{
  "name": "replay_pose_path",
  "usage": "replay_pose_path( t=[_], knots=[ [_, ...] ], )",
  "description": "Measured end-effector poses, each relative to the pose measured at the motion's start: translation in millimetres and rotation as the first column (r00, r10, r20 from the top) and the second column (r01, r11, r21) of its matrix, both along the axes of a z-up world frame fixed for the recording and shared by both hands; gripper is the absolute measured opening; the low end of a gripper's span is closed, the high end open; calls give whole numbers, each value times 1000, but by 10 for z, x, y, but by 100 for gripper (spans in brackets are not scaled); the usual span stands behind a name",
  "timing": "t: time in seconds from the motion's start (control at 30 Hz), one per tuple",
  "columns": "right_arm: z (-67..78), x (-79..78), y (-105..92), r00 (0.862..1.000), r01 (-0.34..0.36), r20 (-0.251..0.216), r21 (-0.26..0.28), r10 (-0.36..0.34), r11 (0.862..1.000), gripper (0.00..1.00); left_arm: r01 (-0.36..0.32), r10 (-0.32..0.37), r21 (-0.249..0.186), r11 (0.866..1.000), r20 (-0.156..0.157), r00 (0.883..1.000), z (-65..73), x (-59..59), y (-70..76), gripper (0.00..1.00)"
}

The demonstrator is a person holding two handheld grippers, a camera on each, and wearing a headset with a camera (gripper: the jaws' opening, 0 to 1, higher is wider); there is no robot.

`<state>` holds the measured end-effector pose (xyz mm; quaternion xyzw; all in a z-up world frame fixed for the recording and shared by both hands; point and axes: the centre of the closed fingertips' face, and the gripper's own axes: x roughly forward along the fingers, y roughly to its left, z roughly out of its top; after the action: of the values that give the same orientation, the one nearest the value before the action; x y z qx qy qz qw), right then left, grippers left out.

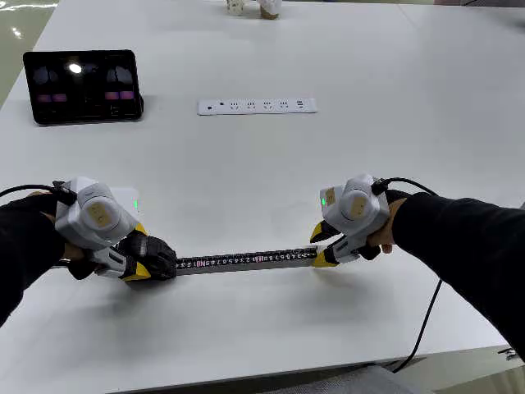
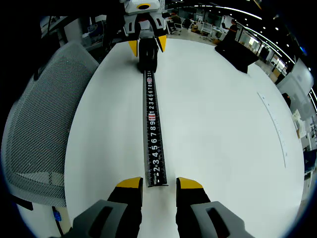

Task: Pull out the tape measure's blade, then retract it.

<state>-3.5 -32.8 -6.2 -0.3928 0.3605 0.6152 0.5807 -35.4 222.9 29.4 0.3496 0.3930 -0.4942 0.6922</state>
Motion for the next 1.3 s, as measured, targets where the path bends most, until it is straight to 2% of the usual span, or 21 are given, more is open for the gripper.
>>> replay_pose_path(
  t=[0.2, 0.27, 0.43, 0.67, 0.73, 0.9, 0.97, 1.1, 1.23, 1.3],
  knots=[
    [-1, -12, -1, 1000, 11, -13, -8, -11, 1000, 29, -13, 13, -24, 1000, -29, 1000, 10, -41, -24, 45],
    [-12, -3, -13, 1000, 17, -6, -19, -17, 1000, 32, -15, 15, -27, 1000, -28, 1000, 6, -36, -28, 47],
    [-19, -52, -26, 1000, -12, -9, -32, 12, 999, 36, -12, 10, -33, 999, -45, 999, -2, -67, -45, 53],
    [-30, -130, -35, 999, -53, -16, -46, 52, 998, 46, -18, 17, -25, 1000, -45, 999, -20, -73, -34, 65],
    [-29, -128, -38, 999, -47, -20, -49, 46, 998, 49, -27, 25, -29, 999, -52, 998, -19, -74, -25, 70],
    [-33, -132, -61, 999, -24, -43, -66, 21, 998, 64, -20, 17, -41, 999, -68, 998, 0, -102, -27, 72],
    [-36, -126, -75, 999, -29, -38, -71, 26, 997, 65, -21, 18, -45, 999, -67, 998, 1, -96, -27, 74],
    [-34, -139, -73, 999, -21, -46, -66, 18, 998, 70, -19, 16, -58, 998, -54, 998, 24, -74, -46, 83],
    [-37, -153, -74, 999, -16, -49, -64, 13, 998, 77, -40, 35, -67, 997, -72, 997, 20, -88, -55, 93],
    [-42, -144, -78, 999, 7, -51, -64, -10, 998, 81, -94, 86, -80, 992, -98, 991, 24, -101, -66, 99]
  ],
)
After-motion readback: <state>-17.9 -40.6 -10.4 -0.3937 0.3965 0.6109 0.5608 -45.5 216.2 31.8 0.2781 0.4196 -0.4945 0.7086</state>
